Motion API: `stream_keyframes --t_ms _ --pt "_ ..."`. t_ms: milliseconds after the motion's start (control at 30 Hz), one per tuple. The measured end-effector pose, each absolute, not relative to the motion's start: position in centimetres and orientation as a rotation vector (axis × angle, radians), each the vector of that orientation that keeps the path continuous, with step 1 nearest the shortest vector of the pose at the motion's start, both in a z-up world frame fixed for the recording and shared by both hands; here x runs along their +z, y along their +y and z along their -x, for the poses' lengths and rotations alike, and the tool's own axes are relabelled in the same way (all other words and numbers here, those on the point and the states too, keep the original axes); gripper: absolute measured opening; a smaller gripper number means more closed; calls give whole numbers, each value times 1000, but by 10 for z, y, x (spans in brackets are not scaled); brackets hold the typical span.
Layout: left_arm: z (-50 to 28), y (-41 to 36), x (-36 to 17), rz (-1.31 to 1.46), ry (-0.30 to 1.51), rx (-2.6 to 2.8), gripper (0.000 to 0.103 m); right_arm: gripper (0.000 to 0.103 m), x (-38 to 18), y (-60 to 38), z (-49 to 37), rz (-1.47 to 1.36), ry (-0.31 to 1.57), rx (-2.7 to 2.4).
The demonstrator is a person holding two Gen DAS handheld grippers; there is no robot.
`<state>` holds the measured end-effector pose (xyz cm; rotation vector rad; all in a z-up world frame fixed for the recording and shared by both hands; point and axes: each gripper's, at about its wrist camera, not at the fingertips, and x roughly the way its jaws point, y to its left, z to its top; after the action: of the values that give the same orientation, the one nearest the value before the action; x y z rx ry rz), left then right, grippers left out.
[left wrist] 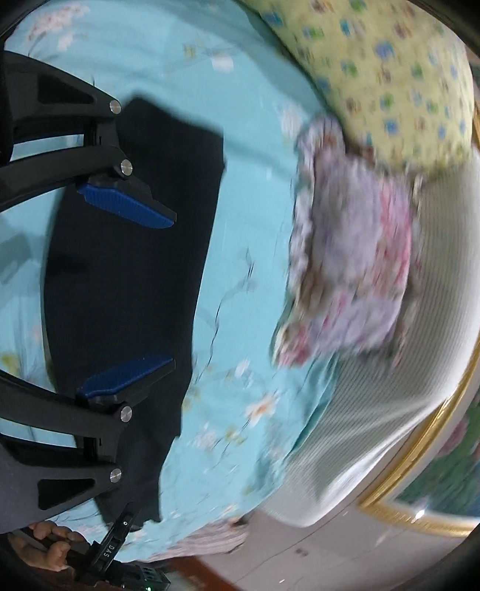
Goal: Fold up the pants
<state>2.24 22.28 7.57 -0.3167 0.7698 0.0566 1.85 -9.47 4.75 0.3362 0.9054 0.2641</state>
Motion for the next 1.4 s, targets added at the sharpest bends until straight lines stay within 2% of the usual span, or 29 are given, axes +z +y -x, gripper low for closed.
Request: stream_keyframes --t_ms 167,567,1067,1100,1167,1200,1400 --pt "-47 161 74 243 804 -61 72 49 47 -145 16 -429 855 144" --pt "-98 42 60 114 908 -281 75 49 27 -221 60 -636 784 -61" --pt "-153 -53 55 -47 977 -458 76 49 6 -253 32 -772 750 -110" --pt "-156 -59 54 -55 983 -471 76 44 6 -253 31 -770 751 -118" --pt "-163 -75 51 -80 1001 -506 76 22 5 -257 30 -765 758 -130" --pt "-166 -82 50 -91 1006 -517 76 8 3 -260 30 -758 774 -119" --pt "-178 -133 42 -179 1045 -644 76 7 9 -266 49 -728 750 -131"
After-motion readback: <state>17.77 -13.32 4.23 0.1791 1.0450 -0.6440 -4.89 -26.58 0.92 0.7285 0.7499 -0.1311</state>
